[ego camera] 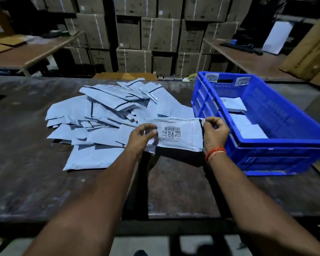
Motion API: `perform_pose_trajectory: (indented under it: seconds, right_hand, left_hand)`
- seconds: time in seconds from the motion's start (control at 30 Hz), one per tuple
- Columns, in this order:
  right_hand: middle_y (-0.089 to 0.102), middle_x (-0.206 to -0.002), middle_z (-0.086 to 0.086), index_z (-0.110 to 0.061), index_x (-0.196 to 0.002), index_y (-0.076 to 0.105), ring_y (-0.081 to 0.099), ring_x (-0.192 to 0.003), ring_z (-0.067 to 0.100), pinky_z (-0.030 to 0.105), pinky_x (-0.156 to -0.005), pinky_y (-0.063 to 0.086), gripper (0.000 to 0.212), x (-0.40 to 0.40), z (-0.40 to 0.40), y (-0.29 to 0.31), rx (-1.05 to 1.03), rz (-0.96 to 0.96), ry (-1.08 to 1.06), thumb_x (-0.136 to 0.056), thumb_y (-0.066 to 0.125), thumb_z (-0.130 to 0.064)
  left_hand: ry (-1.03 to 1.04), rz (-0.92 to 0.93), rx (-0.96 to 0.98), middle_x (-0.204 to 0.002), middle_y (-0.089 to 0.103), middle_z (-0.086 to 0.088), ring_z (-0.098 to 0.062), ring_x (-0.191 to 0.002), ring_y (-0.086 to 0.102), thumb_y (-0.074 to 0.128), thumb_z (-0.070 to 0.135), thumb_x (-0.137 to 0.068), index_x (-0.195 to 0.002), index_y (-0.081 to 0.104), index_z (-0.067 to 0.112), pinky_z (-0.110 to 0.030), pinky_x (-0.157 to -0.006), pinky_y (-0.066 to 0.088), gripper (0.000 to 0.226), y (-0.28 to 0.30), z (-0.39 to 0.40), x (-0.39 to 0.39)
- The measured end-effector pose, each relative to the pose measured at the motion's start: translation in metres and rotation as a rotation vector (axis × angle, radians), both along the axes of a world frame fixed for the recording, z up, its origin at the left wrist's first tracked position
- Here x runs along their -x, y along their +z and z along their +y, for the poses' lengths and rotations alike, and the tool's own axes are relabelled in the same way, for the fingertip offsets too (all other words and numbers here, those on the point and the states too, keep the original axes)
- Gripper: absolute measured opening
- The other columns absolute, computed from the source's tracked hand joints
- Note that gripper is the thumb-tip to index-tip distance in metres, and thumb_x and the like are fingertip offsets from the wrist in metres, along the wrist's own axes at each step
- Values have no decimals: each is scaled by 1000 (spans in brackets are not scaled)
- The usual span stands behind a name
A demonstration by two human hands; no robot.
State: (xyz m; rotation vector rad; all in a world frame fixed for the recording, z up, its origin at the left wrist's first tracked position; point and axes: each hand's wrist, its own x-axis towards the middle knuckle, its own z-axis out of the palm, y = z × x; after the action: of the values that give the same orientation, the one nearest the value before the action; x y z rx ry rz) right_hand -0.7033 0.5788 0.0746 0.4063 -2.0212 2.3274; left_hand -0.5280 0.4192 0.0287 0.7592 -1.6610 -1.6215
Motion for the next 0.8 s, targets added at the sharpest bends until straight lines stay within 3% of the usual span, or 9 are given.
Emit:
perform_pose_trajectory:
  seconds: [0.1,0.2,0.3,0.4,0.5,0.63,0.7,0.8]
  right_hand:
    - [65,-80,10,-9,-80,67,58,-76,19,25,-72,47,19,2,4,-20,-198,-35,62,-83,58,8]
    - [72,-87,11,-6,-86,72,62,-80,23,22,-74,45,16,2,16,-47,-577,50,85,-82,60,4]
    - [73,-89,15,-7,-80,71,66,-89,32,32,-79,50,19,-1,27,-74,-815,106,176,-76,59,6]
    - [68,-94,17,-9,-78,69,63,-89,35,28,-70,44,24,-9,35,-86,-893,122,201,-74,53,8]
    - [58,-104,16,-9,-90,68,59,-89,35,23,-69,37,28,-14,34,-88,-929,198,229,-75,52,8]
    - [54,-124,13,-16,-132,60,57,-110,35,35,-95,48,46,-18,35,-92,-1054,297,345,-86,60,-13]
    - [55,-124,13,-15,-131,62,57,-111,34,34,-94,48,44,-24,42,-92,-1098,299,373,-87,60,-19]
    - [60,-107,15,-11,-108,70,61,-96,36,34,-82,50,30,-46,59,-93,-1131,304,346,-84,61,-27]
  left_hand:
    - [-22,-19,-142,-80,67,-3,-17,-70,60,74,4,-88,-97,70,8,-28,-65,51,10,-8,12,0]
    - [58,-257,-66,-72,67,-1,-10,-50,58,75,5,-88,-94,70,5,-24,-47,50,8,-23,20,-10]
    - [92,-496,63,-79,73,-3,-11,-63,67,79,11,-85,-92,75,15,-26,-60,57,9,-45,26,-31]
    - [136,-678,200,-90,74,5,-13,-87,68,78,15,-81,-90,76,23,-25,-82,53,12,-51,31,-39]
    - [124,-810,220,-99,71,6,-15,-94,65,74,14,-77,-92,71,25,-21,-78,46,19,-43,33,-33]
    - [179,-856,265,-106,69,-3,-24,-97,64,64,7,-80,-110,63,26,-30,-80,53,35,-41,36,-31]
    - [221,-829,324,-111,69,-6,-28,-103,64,59,4,-83,-120,59,25,-32,-81,51,42,-39,35,-28]
    - [202,-756,453,-110,70,-8,-32,-103,64,53,2,-79,-127,55,29,-34,-78,50,56,-26,35,-16]
